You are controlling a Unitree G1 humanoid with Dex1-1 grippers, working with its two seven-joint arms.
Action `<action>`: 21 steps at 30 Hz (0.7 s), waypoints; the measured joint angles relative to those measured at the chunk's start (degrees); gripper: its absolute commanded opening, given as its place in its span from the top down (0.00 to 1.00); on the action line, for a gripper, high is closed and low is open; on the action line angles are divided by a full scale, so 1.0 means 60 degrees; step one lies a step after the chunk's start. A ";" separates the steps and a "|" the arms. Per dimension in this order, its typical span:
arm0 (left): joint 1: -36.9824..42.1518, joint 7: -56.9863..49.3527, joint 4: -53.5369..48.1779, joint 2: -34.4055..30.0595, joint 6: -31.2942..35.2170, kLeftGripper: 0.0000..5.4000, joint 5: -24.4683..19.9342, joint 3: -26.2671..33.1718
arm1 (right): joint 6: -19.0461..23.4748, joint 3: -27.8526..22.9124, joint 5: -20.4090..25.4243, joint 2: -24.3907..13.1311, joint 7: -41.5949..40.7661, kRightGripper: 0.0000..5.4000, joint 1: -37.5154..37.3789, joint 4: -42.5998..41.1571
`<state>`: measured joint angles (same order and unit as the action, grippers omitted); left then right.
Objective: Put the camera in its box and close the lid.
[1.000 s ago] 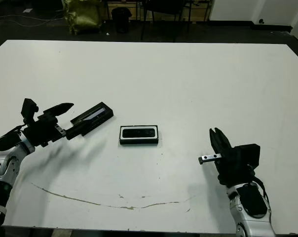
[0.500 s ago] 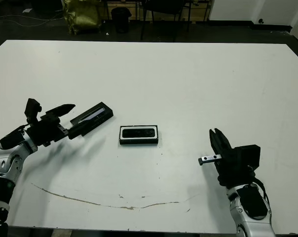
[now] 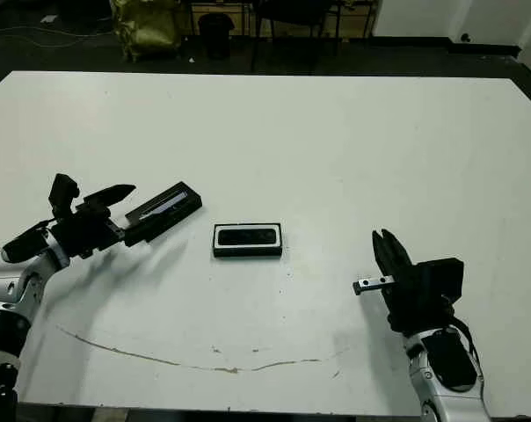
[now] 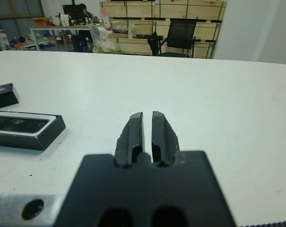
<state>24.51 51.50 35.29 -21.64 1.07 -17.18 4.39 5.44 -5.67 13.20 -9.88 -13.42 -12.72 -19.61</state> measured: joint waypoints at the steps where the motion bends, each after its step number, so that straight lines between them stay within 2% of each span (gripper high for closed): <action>1: 0.0022 0.0000 0.0051 0.0010 -0.0014 0.00 0.0011 0.0000 | 0.0001 0.0000 -0.0002 -0.0001 0.0004 1.00 -0.0007 -0.0012; 21: 0.0488 -0.0123 0.1124 0.0129 -0.0057 0.00 0.0212 -0.0031 | 0.0156 0.0005 -0.0088 0.0031 0.0250 1.00 -0.0128 -0.0229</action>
<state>27.44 50.76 42.03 -20.86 0.73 -15.91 4.20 6.37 -5.65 12.67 -9.69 -11.92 -13.48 -20.98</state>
